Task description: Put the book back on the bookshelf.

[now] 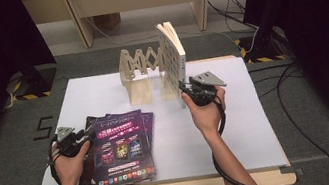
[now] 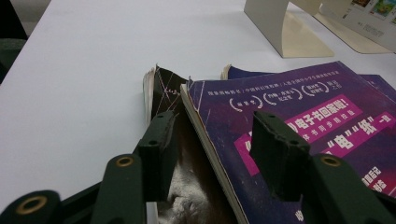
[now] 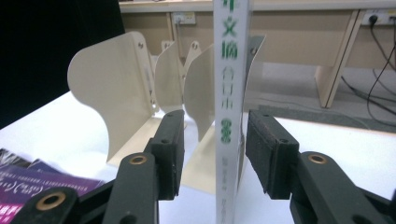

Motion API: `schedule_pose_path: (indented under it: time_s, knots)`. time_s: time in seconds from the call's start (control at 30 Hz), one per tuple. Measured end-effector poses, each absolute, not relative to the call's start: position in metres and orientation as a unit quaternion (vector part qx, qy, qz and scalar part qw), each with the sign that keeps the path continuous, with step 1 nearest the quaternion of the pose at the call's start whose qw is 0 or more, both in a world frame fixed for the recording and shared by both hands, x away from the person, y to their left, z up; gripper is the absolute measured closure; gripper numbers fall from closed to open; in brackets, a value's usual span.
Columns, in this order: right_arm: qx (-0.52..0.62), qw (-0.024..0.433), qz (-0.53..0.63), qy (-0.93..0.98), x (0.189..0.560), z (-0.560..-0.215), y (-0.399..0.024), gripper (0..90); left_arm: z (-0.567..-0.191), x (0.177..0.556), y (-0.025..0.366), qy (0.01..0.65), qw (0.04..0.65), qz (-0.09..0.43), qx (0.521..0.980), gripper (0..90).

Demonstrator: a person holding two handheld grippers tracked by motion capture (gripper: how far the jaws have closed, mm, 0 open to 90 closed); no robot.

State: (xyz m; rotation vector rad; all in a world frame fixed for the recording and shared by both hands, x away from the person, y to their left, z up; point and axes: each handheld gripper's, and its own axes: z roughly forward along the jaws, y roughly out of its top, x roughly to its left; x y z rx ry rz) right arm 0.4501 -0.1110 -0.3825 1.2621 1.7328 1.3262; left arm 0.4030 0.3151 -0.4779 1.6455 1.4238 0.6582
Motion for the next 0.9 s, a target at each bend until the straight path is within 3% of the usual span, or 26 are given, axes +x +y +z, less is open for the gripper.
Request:
schedule_pose_path:
  time_s: [0.3,0.9]
  knots:
    - [0.491,0.268,0.499,0.661,0.443,-0.404,-0.113,58.6,-0.485,0.410,0.312,0.574,0.410,0.236,0.669,52.0]
    - [0.492,0.201,0.466,0.707,0.437,-0.446,-0.098,60.6,-0.487,0.411,0.305,0.562,0.405,0.231,0.683,65.1]
